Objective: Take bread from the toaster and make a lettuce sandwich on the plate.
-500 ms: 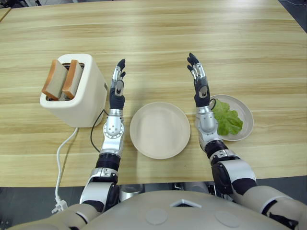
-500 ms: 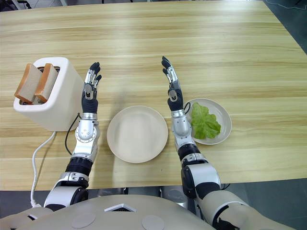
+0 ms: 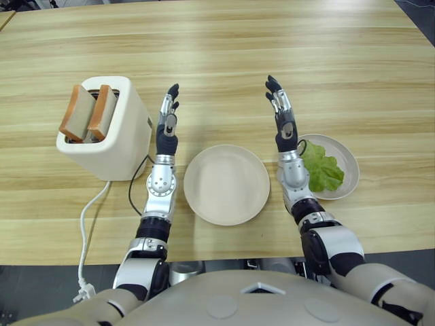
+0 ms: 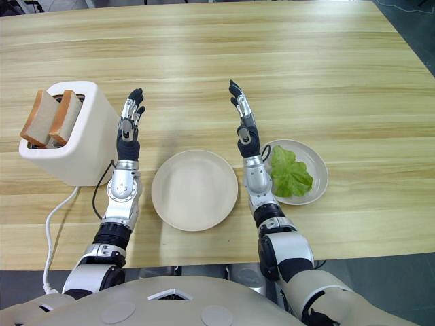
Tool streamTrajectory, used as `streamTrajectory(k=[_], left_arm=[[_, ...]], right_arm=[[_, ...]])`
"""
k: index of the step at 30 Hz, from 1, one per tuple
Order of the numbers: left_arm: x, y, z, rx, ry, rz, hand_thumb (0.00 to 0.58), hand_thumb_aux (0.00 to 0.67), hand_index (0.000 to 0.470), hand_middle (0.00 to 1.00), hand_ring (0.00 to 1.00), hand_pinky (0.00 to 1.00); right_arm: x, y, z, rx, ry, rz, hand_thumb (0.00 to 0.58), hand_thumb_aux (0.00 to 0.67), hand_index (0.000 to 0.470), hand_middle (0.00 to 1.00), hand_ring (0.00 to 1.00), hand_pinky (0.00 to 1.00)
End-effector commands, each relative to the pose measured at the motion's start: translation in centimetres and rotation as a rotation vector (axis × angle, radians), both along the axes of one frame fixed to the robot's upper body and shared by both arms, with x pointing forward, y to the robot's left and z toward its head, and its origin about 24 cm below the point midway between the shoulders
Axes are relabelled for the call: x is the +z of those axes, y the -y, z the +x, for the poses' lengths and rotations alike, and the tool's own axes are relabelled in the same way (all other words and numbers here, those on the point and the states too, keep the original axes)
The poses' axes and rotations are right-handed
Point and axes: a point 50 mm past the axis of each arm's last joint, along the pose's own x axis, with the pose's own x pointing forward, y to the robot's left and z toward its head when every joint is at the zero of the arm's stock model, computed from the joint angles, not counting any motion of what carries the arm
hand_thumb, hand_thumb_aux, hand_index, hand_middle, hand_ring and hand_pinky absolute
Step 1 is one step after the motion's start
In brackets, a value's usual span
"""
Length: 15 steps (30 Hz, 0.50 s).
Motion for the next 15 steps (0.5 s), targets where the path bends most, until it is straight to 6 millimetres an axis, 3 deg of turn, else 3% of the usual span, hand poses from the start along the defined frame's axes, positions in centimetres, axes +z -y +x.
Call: streamTrajectory(k=[1, 5, 11, 13, 15], left_arm=[[1.4, -0.2, -0.2, 0.018, 0.048, 0.070, 0.000, 0.000, 0.000, 0.00, 0.00, 0.00], [6.1, -1.3, -1.0, 0.049, 0.156, 0.309, 0.000, 0.000, 0.000, 0.00, 0.00, 0.00], [13.1, -7.0, -4.2, 0.276, 0.237, 0.554, 0.000, 0.000, 0.000, 0.00, 0.00, 0.00], [14.5, -9.1, -5.4, 0.356, 0.198, 0.654, 0.000, 0.000, 0.000, 0.00, 0.00, 0.00], [14.6, -11.0, -6.0, 0.425, 0.116, 0.741, 0.000, 0.000, 0.000, 0.00, 0.00, 0.00]], right_arm=[[-0.1, -0.3, 0.1, 0.005, -0.008, -0.008, 0.000, 0.000, 0.000, 0.00, 0.00, 0.00], [-0.1, -0.2, 0.1, -0.001, -0.007, -0.006, 0.000, 0.000, 0.000, 0.00, 0.00, 0.00], [0.1, -0.5, 0.1, 0.005, -0.004, -0.002, 0.000, 0.000, 0.000, 0.00, 0.00, 0.00], [0.1, -0.7, 0.2, 0.009, -0.003, -0.002, 0.000, 0.000, 0.000, 0.00, 0.00, 0.00], [0.2, -0.8, 0.2, 0.015, -0.002, -0.003, 0.000, 0.000, 0.000, 0.00, 0.00, 0.00]])
